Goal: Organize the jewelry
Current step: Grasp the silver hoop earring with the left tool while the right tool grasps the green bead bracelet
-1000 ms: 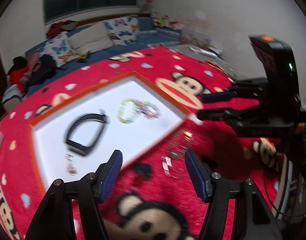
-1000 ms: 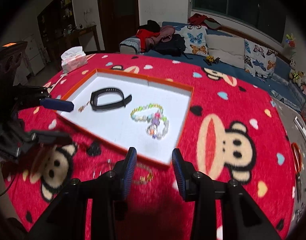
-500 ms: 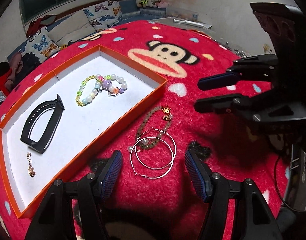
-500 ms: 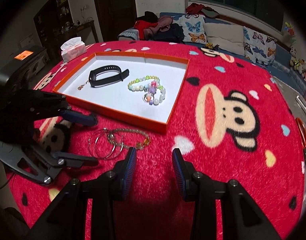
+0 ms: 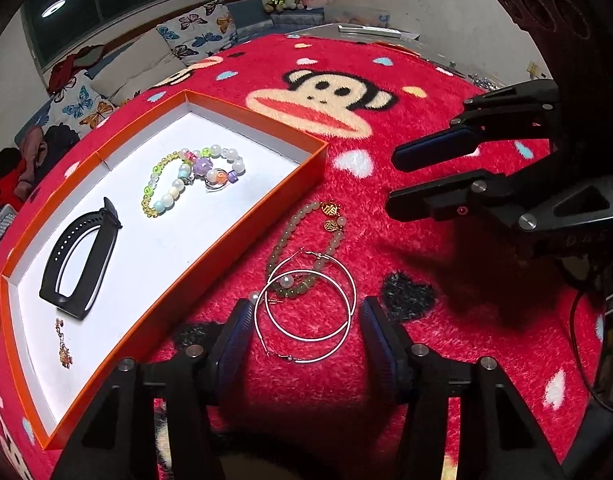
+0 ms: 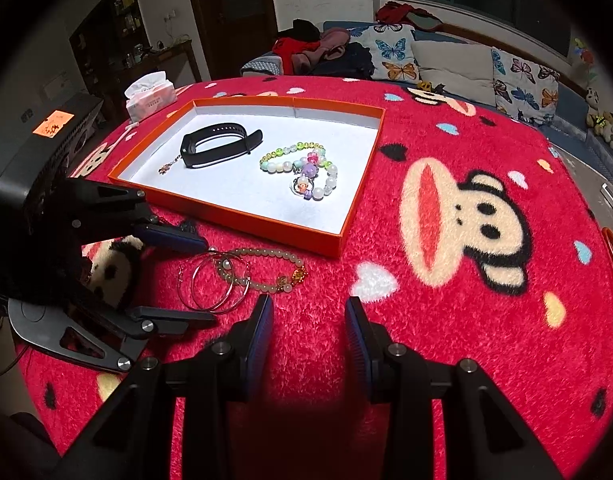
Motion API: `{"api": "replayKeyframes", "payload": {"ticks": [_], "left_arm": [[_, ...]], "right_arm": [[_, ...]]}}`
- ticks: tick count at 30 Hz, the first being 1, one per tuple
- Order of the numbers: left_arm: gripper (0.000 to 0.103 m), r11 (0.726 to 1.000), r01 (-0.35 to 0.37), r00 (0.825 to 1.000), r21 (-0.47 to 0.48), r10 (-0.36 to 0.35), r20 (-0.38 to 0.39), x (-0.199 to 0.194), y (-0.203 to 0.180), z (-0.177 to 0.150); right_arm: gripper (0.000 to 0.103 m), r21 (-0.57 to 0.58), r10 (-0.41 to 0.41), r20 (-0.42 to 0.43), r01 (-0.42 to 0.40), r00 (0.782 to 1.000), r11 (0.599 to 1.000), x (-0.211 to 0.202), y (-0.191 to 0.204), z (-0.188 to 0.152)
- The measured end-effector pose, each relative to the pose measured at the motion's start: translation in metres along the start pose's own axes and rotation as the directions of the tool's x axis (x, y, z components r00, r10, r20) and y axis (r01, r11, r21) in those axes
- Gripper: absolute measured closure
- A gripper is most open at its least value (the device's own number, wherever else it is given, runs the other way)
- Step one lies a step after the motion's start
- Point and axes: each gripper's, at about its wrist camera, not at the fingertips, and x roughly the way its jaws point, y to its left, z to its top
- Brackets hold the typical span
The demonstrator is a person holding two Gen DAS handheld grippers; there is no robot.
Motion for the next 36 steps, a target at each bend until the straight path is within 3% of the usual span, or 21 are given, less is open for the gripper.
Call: {"api": "replayKeyframes", "payload": {"ticks": [5, 28, 33, 36], "left_arm": [[0.050, 1.000, 0.000, 1.000, 0.010, 0.000, 0.007, 0.000, -0.001, 0.000], [0.050, 0.998, -0.005, 0.998, -0.058, 0.009, 0.061, -0.040, 0.019, -0.016], [0.050, 0.998, -0.006, 0.998, -0.070, 0.011, 0.064, -0.045, 0.024, -0.021], [0.050, 0.997, -0.005, 0.998, -0.071, 0.010, 0.066, -0.045, 0.025, -0.022]], "right_arm": [[0.062, 0.001, -0.001, -0.004, 0.001, 1.000, 1.000, 0.002, 0.000, 0.000], [0.063, -0.018, -0.004, -0.020, 0.003, 1.000, 1.000, 0.020, 0.006, 0.008], [0.077, -0.017, -0.044, -0.023, 0.044, 0.999, 0.999, 0.028, 0.008, 0.011], [0.079, -0.007, -0.055, -0.024, 0.055, 0.998, 0.998, 0.031, 0.008, 0.013]]}}
